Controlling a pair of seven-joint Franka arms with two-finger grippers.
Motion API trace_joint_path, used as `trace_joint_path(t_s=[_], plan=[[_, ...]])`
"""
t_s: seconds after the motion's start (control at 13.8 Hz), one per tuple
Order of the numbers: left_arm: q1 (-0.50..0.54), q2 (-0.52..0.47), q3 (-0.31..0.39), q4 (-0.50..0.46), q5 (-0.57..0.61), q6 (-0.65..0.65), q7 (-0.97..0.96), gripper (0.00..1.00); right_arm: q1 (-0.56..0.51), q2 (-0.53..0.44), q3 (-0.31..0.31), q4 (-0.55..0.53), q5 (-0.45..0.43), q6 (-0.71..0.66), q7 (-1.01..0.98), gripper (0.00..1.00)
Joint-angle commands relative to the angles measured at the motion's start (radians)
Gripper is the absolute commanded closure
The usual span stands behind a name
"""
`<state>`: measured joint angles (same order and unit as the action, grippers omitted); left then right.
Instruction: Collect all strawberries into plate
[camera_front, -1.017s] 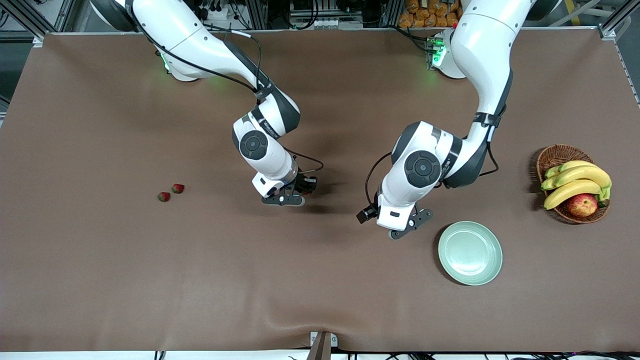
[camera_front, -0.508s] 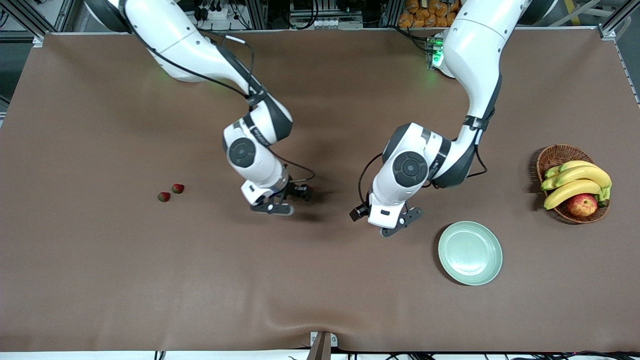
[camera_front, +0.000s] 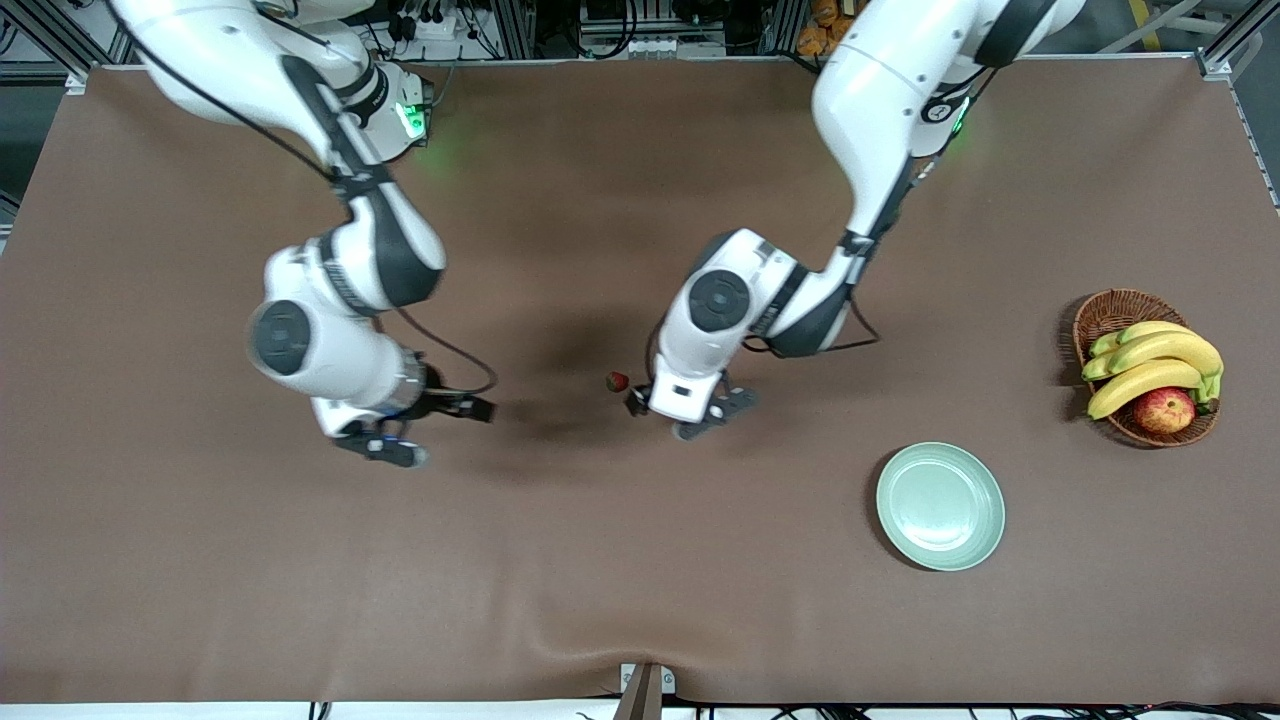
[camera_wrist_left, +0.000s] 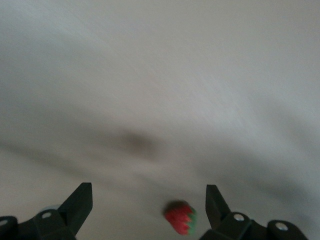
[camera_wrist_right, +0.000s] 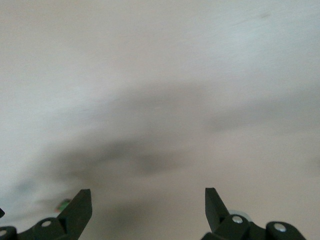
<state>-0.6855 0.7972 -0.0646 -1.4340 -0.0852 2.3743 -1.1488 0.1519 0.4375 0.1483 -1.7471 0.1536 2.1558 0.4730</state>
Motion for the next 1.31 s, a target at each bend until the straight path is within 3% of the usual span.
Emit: trace_joint_path(t_s=[0.0,0.15,0.36,0.58,1.23], plan=[[-0.058,0.069,0.04,0.076,0.007,0.045,-0.003,0.0,-0.102,-0.08,0.011,-0.117,-0.092,0.007,-0.144,0.0],[-0.126,0.092,0.092,0.093,0.083,0.071,0.021,0.0,-0.176,-0.098,0.011,-0.143,-0.112,0.003,-0.171,0.0],[-0.149,0.106,0.103,0.098,0.171,0.098,0.154,0.0,-0.258,-0.089,-0.001,-0.154,-0.111,0.012,-0.052,0.0],[-0.172,0.115,0.106,0.099,0.177,0.109,0.23,0.0,-0.255,-0.065,-0.041,-0.164,-0.114,0.019,0.174,0.0],[-0.227,0.151,0.126,0.096,0.216,0.125,0.236,0.0,-0.272,0.062,-0.076,-0.195,-0.114,0.064,0.249,0.0]])
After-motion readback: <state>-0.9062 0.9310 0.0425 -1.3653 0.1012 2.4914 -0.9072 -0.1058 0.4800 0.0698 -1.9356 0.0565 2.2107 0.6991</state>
